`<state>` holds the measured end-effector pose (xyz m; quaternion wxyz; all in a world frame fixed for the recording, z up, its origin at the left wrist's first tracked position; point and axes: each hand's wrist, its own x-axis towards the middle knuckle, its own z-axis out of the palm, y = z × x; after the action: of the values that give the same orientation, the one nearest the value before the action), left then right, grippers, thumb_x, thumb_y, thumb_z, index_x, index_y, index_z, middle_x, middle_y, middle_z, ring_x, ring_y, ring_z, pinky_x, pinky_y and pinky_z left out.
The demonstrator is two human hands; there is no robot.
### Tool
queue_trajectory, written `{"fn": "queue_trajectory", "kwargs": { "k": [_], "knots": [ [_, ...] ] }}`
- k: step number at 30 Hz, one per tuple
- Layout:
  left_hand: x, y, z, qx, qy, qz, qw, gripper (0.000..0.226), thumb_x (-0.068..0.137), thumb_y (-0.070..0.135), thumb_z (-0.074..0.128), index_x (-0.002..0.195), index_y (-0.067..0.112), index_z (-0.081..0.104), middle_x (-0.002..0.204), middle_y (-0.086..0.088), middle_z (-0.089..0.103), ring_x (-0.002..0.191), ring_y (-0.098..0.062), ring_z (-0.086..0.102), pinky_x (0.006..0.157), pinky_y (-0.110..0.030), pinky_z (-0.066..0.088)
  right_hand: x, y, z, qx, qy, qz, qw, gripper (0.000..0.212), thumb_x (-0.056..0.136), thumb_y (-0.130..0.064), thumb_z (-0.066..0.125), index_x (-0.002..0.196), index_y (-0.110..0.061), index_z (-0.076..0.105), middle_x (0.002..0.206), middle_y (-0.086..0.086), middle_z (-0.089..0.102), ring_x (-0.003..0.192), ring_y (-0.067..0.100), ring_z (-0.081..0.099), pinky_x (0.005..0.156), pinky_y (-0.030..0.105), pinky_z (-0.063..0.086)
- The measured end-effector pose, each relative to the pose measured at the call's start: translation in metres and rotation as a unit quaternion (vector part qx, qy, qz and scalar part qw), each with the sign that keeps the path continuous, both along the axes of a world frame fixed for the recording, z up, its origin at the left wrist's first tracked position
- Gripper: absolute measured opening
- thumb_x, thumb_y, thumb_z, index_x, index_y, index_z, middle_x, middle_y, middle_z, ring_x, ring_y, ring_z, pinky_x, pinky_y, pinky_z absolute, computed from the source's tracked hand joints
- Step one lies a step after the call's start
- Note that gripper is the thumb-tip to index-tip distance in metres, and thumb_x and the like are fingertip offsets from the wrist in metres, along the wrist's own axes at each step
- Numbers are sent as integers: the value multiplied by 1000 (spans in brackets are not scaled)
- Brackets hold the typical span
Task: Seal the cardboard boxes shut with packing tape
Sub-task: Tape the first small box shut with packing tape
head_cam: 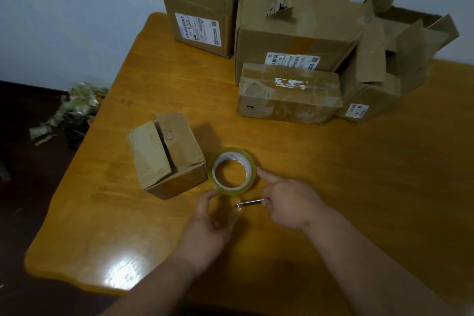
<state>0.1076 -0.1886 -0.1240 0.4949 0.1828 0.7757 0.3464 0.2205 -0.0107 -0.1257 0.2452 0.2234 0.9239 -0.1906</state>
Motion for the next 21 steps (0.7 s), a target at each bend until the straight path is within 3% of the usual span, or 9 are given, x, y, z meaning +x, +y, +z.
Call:
{"fn": "queue_trajectory", "kwargs": {
  "k": [5, 9, 14, 16, 19, 21],
  "knots": [
    [-15, 22, 3, -95, 49, -209, 972, 99, 83, 13, 61, 150, 53, 1, 76, 4, 59, 60, -10, 60, 50, -20, 43, -2, -1, 5, 10, -19, 22, 1000, 31, 97, -23, 45, 67, -28, 40, 162, -23, 3, 122, 18, 56, 84, 28, 48],
    [-19, 30, 8, -136, 86, -300, 940, 107, 84, 17, 61, 150, 45, -18, 81, 5, 53, 69, -9, 56, 54, -21, 40, -2, -5, 11, 19, -45, 38, 998, 36, 101, -24, 43, 66, -30, 34, 163, -19, -2, 124, 19, 53, 78, 27, 41],
    [-21, 31, 5, -148, 87, -334, 927, 114, 81, 15, 63, 148, 43, -25, 91, 0, 58, 72, -14, 60, 59, -26, 48, 4, -7, 15, 41, -77, 39, 995, 34, 91, -13, 49, 65, -30, 36, 163, -17, 2, 112, 14, 60, 64, 29, 38],
    [-21, 30, 2, -142, 63, -323, 934, 118, 79, 10, 65, 147, 46, -25, 91, -1, 61, 68, -18, 63, 60, -30, 52, 11, -9, 16, 35, -68, 27, 997, 27, 91, -14, 49, 68, -25, 41, 163, -15, 10, 111, 15, 61, 68, 30, 44],
    [-23, 27, -1, -129, 16, -290, 948, 121, 78, 0, 65, 144, 54, -22, 85, -3, 64, 59, -20, 63, 60, -32, 56, 21, -12, 12, 25, -33, 2, 999, 14, 94, -18, 47, 89, -24, 59, 158, -10, 29, 114, 20, 60, 83, 34, 51],
    [-24, 25, -2, -123, -5, -279, 952, 123, 78, -4, 65, 143, 57, -20, 83, -7, 66, 59, -20, 63, 64, -35, 58, 26, -15, 6, 23, -16, -17, 999, 18, 95, -20, 46, 98, -19, 64, 141, -5, 48, 104, 22, 61, 82, 36, 52]
  ]
}}
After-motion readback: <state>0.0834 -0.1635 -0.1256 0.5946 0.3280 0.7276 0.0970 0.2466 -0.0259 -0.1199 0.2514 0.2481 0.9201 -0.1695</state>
